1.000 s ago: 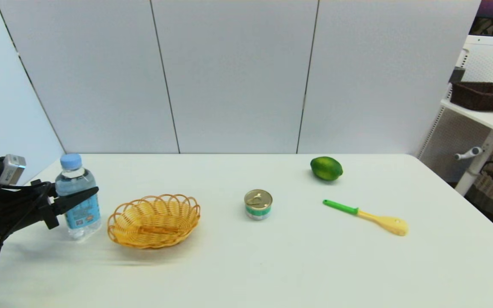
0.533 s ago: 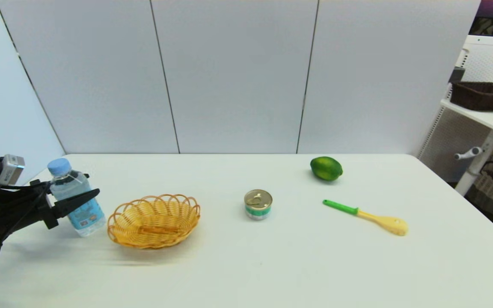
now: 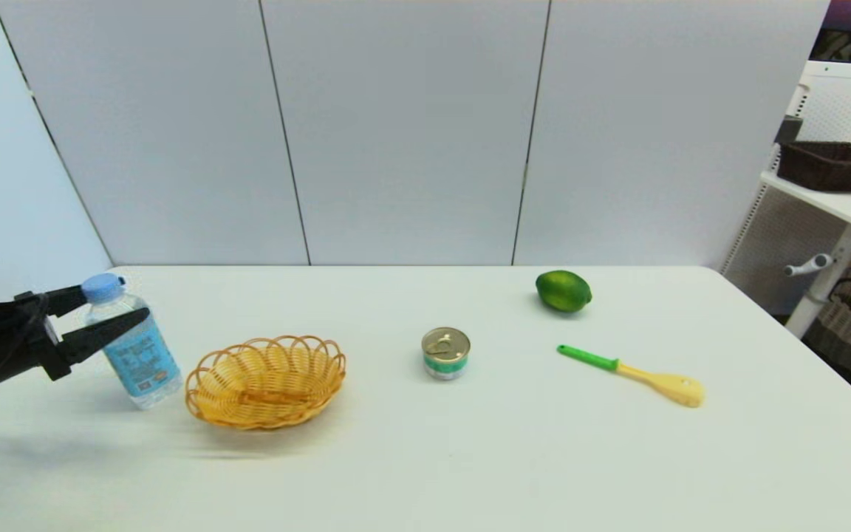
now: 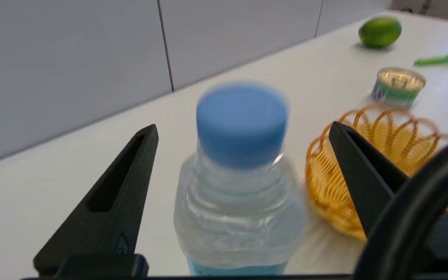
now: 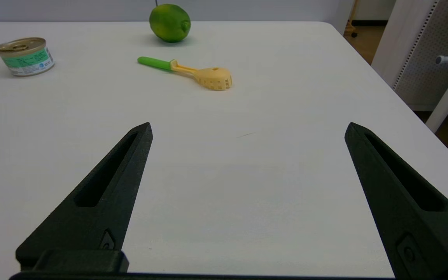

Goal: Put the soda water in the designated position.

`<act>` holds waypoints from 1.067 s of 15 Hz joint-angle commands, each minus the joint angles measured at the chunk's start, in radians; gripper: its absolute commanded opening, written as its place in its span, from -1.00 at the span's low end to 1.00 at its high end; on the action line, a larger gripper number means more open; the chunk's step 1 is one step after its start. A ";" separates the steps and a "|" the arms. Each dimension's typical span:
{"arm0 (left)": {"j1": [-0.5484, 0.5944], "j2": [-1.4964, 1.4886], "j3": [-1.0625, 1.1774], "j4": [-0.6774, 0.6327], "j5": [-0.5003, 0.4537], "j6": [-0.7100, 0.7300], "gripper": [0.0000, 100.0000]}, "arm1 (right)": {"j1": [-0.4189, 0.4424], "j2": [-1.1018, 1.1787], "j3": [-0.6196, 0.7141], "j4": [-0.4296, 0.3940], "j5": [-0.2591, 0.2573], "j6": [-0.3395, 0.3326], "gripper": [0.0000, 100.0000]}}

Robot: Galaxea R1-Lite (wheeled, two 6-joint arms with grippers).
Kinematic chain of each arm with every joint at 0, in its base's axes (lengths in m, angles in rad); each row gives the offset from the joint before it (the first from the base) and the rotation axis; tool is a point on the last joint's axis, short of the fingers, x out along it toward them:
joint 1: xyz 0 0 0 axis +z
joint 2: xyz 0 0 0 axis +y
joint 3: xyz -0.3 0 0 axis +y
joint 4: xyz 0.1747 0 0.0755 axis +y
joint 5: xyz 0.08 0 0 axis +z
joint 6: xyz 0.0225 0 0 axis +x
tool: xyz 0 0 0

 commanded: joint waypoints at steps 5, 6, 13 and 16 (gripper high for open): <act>0.018 -0.683 -0.339 0.716 0.192 -0.458 1.00 | 0.000 0.001 -0.001 0.000 0.000 -0.001 1.00; 0.015 -0.720 -0.384 0.867 0.229 -0.416 1.00 | 0.000 -0.002 0.000 0.000 0.000 -0.001 1.00; -0.453 -0.860 -0.491 1.481 1.386 -0.067 1.00 | 0.000 -0.002 0.000 0.000 0.000 0.001 1.00; -0.561 -0.973 -0.298 1.435 1.439 -0.057 1.00 | 0.000 0.001 -0.001 0.000 0.000 -0.001 1.00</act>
